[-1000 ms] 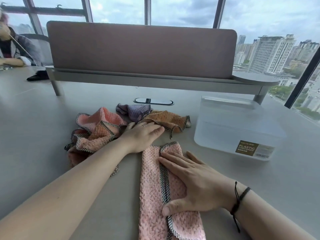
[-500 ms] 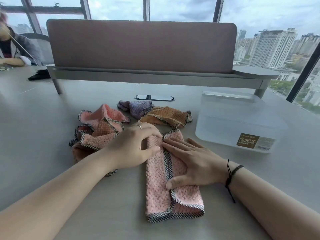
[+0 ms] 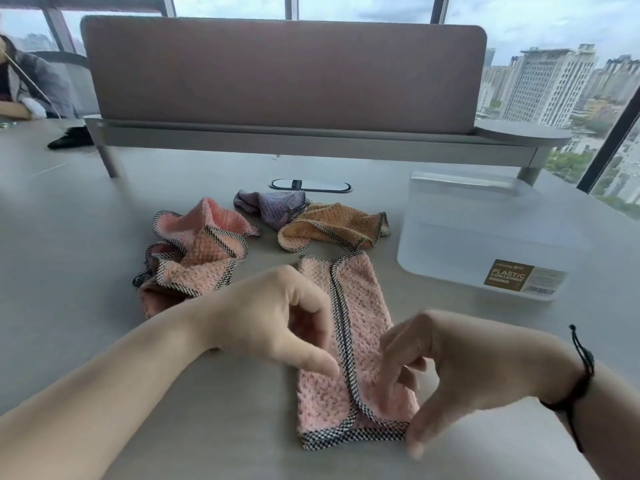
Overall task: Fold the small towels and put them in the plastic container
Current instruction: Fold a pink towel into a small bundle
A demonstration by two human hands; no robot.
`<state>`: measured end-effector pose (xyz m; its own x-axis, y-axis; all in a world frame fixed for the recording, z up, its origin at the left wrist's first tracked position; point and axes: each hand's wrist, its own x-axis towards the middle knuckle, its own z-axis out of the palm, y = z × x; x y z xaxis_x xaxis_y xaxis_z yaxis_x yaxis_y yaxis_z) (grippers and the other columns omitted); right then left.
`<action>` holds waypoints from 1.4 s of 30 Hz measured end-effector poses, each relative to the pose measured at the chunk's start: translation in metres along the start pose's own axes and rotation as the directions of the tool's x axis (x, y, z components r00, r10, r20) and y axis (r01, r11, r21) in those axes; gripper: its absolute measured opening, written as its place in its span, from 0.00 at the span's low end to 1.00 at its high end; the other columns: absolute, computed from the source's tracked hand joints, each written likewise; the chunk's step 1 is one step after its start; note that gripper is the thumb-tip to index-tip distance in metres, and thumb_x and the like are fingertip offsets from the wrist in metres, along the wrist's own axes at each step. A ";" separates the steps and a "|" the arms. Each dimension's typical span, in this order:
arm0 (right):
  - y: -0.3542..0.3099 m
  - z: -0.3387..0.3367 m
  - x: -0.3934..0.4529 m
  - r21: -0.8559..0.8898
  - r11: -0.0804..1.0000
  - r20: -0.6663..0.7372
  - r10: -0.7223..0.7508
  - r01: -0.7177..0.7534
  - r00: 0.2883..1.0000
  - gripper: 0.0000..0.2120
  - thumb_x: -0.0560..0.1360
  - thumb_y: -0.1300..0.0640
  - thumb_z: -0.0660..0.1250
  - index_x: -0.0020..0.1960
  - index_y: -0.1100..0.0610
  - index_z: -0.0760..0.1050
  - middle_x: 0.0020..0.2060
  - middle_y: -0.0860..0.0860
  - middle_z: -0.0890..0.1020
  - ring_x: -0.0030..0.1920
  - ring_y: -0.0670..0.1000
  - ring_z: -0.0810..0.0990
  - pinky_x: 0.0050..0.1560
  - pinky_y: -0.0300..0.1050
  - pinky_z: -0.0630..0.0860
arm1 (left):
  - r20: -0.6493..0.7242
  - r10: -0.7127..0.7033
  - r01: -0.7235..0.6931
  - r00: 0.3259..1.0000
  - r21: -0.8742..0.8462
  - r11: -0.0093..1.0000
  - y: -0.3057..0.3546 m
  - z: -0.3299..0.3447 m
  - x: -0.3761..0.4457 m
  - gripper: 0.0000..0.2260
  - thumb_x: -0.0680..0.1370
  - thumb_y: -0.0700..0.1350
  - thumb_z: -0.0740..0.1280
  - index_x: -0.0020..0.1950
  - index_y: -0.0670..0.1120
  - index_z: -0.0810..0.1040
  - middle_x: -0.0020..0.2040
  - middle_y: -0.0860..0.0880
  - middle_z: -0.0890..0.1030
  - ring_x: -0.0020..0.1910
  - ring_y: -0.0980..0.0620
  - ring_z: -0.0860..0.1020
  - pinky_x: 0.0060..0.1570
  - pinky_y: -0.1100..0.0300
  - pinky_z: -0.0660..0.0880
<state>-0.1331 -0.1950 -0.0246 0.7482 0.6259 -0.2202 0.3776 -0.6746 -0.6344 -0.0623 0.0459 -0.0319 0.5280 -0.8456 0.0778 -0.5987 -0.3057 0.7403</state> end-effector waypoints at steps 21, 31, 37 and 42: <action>0.000 0.009 0.012 0.101 0.991 -0.184 0.106 -0.089 0.977 0.06 0.68 0.63 0.72 0.39 0.51 0.81 0.30 0.46 0.81 0.31 0.42 0.76 0.35 0.38 0.74 | 0.189 -0.233 0.109 0.954 0.505 0.856 0.022 0.023 0.001 0.19 0.65 0.62 0.76 0.45 0.55 0.71 0.42 0.55 0.77 0.41 0.57 0.77 0.42 0.57 0.76; 0.001 0.007 0.008 0.066 0.998 -0.136 0.012 -0.003 0.991 0.23 0.61 0.44 0.81 0.51 0.50 0.79 0.35 0.45 0.81 0.37 0.41 0.75 0.39 0.38 0.71 | 0.050 -0.216 0.205 0.975 0.166 0.965 0.000 0.008 0.002 0.07 0.77 0.43 0.69 0.53 0.51 0.81 0.43 0.49 0.85 0.31 0.56 0.75 0.35 0.62 0.75; 0.010 0.008 0.015 0.189 0.982 -0.340 0.089 -0.025 0.936 0.06 0.73 0.59 0.73 0.45 0.49 0.80 0.34 0.49 0.85 0.30 0.47 0.75 0.35 0.43 0.70 | -0.027 -0.244 0.245 0.969 0.032 0.969 -0.011 0.001 0.006 0.02 0.79 0.47 0.70 0.49 0.50 0.81 0.29 0.51 0.78 0.29 0.55 0.71 0.34 0.60 0.69; 0.019 0.007 0.019 0.304 0.953 -0.461 0.163 -0.017 0.872 0.09 0.73 0.56 0.74 0.50 0.46 0.77 0.32 0.52 0.84 0.28 0.50 0.73 0.30 0.44 0.68 | -0.114 -0.283 0.284 0.952 -0.008 0.959 -0.016 0.001 0.008 0.02 0.78 0.46 0.71 0.47 0.49 0.80 0.32 0.43 0.81 0.28 0.48 0.78 0.30 0.56 0.77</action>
<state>-0.1157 -0.1934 -0.0455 0.9656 0.2558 0.0459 0.1808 -0.5345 -0.8256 -0.0494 0.0435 -0.0437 0.7408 -0.6691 -0.0597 -0.4191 -0.5298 0.7374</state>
